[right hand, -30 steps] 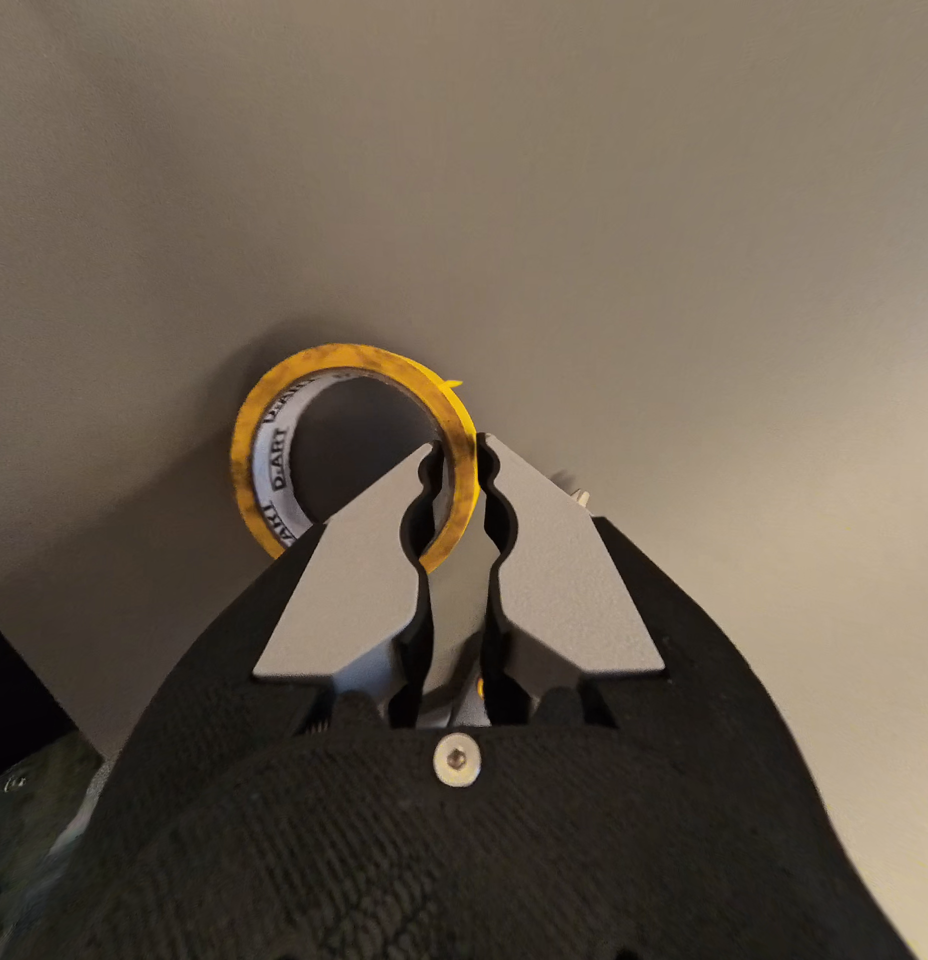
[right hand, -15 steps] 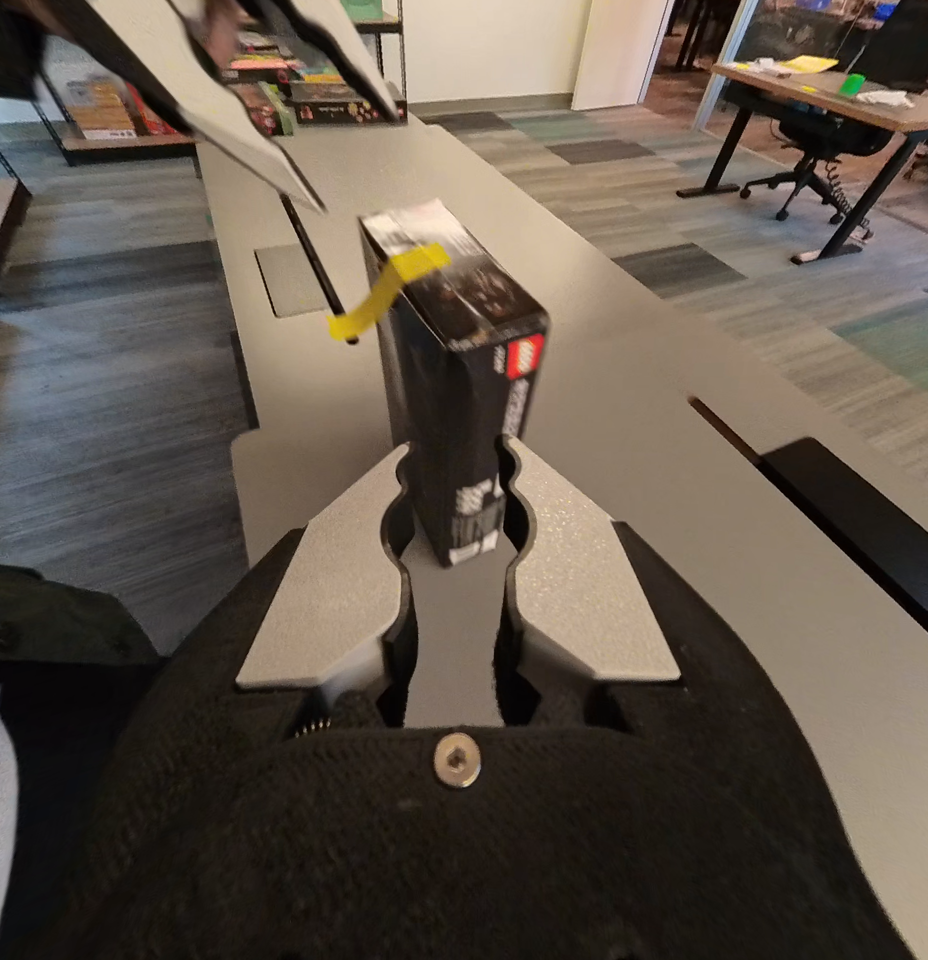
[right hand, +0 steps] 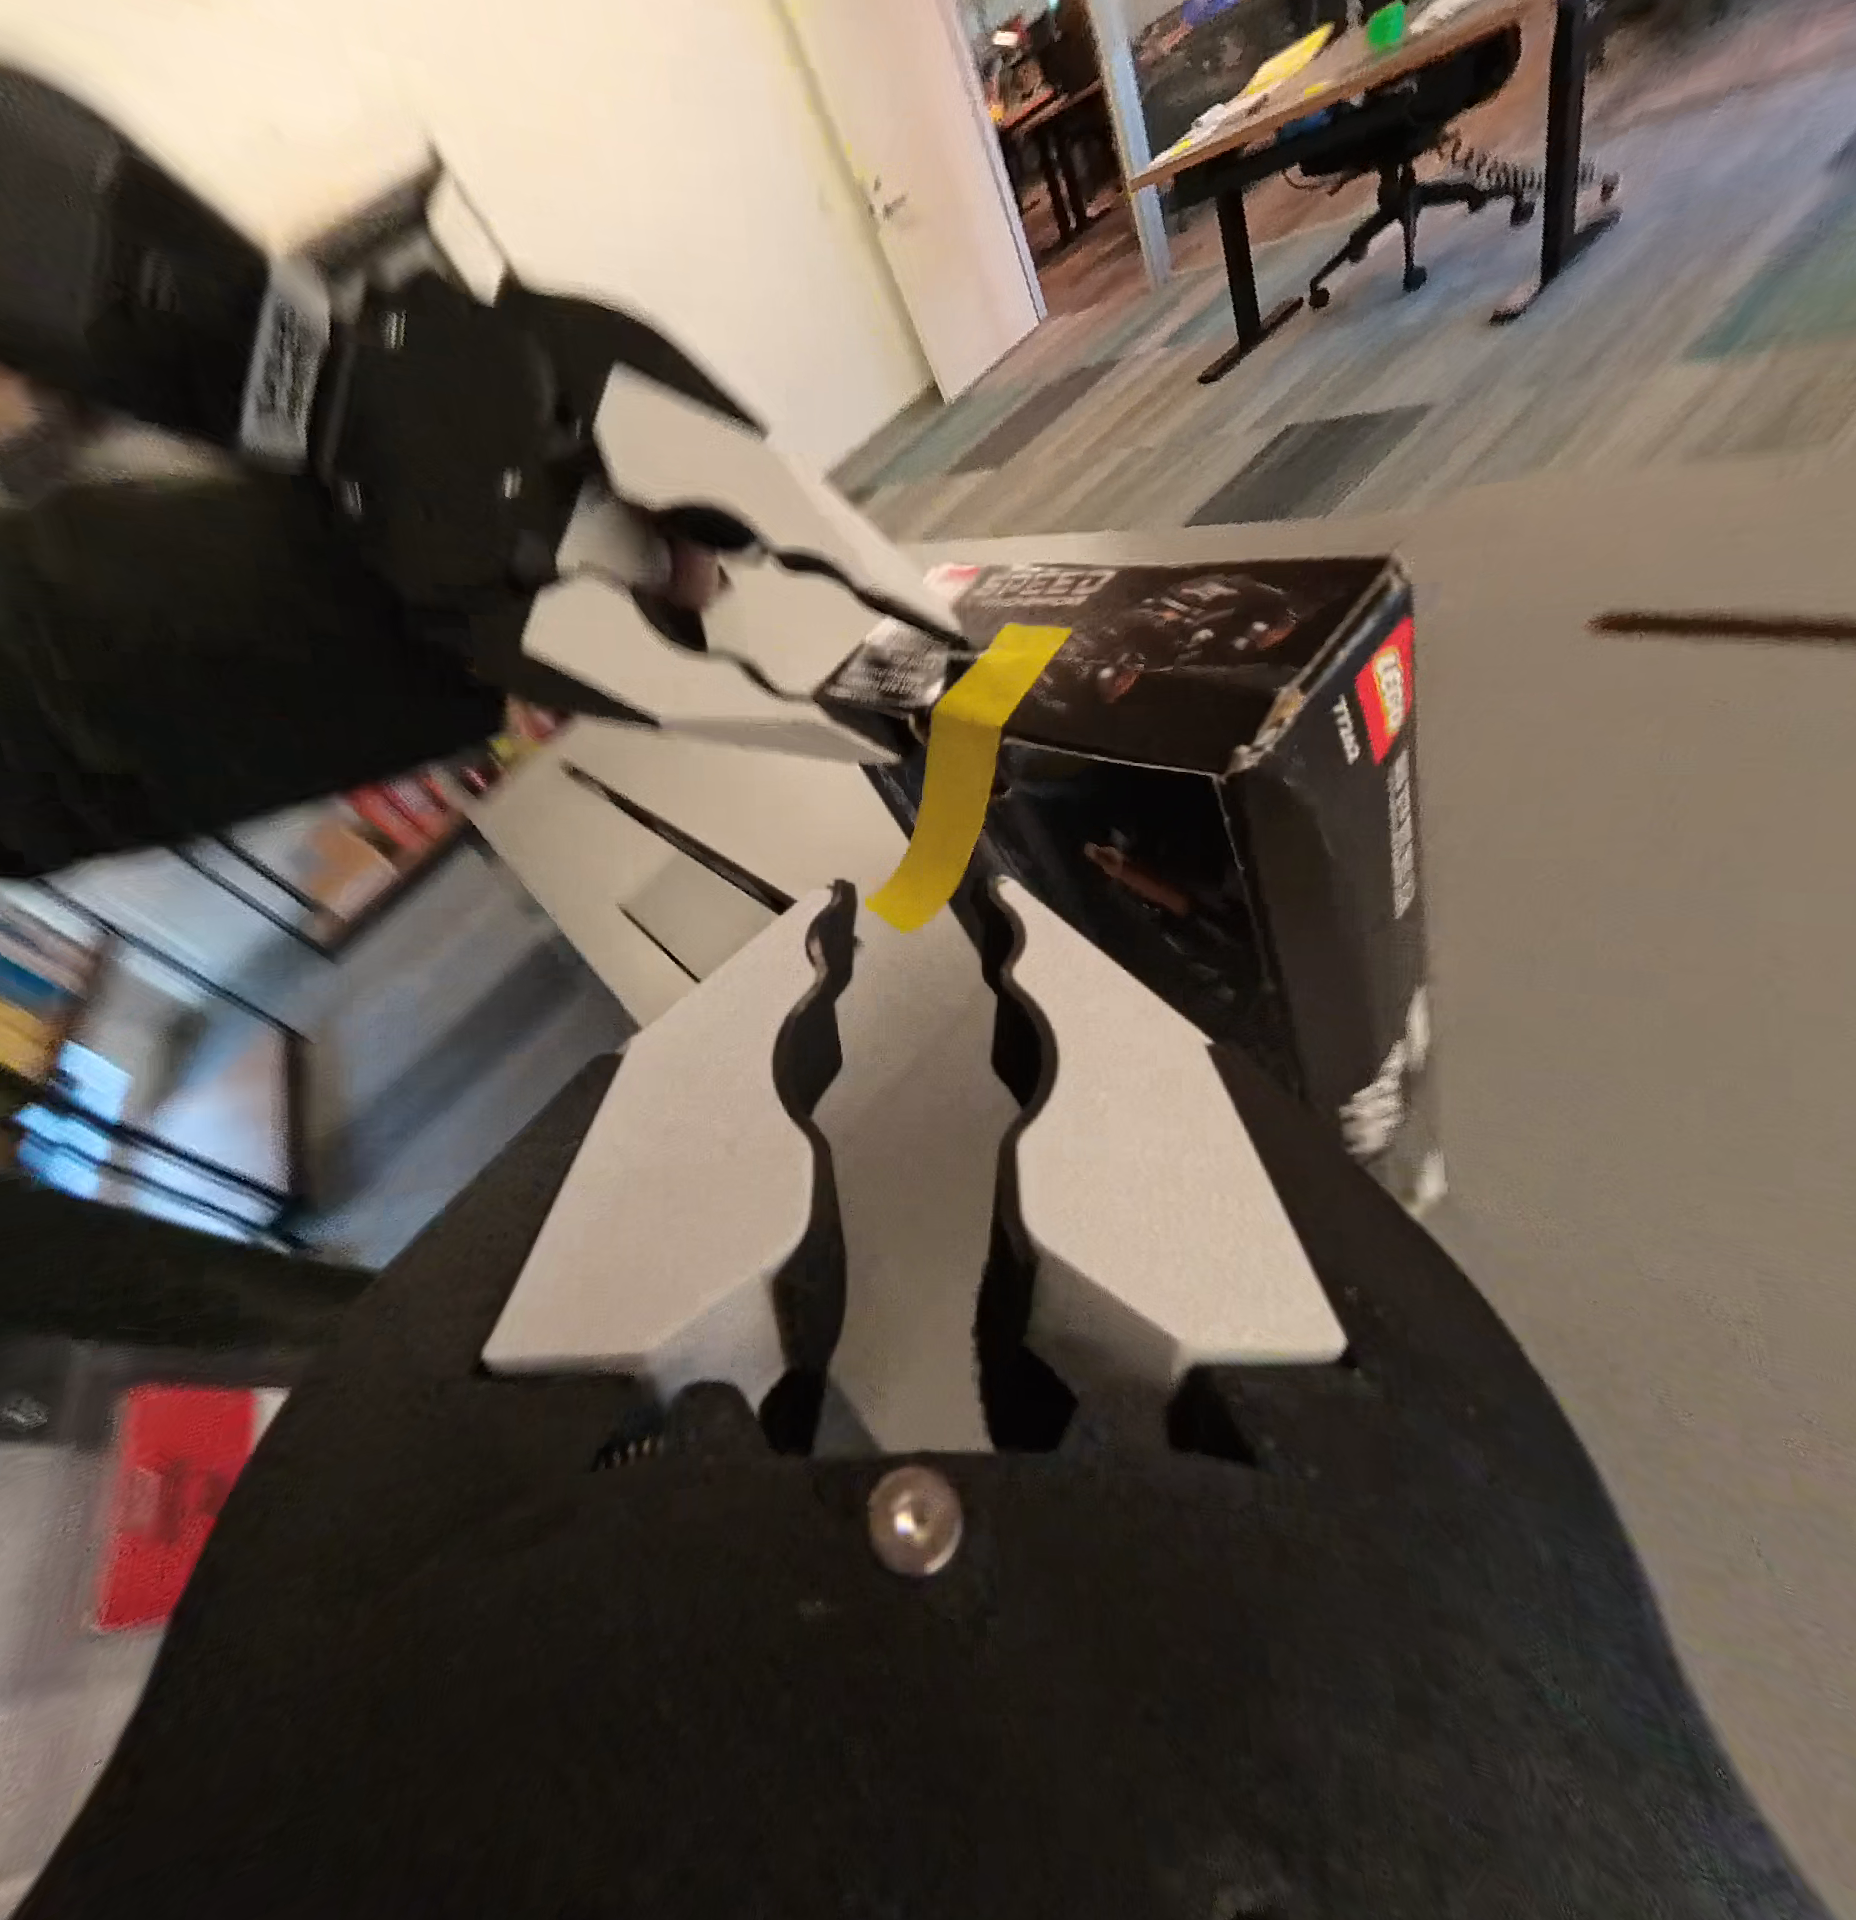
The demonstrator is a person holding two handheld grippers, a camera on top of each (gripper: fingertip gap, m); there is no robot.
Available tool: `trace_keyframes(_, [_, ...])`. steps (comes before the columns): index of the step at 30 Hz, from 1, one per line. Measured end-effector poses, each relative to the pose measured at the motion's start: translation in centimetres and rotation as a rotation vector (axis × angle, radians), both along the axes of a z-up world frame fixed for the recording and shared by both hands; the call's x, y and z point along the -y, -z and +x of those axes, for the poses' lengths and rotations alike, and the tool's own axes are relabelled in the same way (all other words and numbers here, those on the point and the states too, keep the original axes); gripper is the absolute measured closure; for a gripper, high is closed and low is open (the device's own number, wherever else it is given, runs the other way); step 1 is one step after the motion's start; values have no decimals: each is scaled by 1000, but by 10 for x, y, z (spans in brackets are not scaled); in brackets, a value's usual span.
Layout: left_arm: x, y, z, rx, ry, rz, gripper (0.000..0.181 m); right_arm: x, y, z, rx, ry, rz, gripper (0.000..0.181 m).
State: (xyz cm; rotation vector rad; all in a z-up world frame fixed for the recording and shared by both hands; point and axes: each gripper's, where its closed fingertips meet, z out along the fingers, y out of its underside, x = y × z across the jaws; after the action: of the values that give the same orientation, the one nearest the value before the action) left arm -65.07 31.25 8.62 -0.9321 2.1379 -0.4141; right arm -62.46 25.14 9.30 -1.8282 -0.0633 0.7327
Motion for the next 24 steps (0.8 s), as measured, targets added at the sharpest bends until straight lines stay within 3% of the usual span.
trace_keyframes(5, [0,0,0,59,2,-36,156,-12,20,-5,-330,6,-176,160])
trace_keyframes(10, [0,0,-1,83,10,-35,156,-22,19,-13,-596,-9,-219,164])
trace_keyframes(24, [0,0,0,73,27,-24,156,-20,26,-25,-734,20,-244,181])
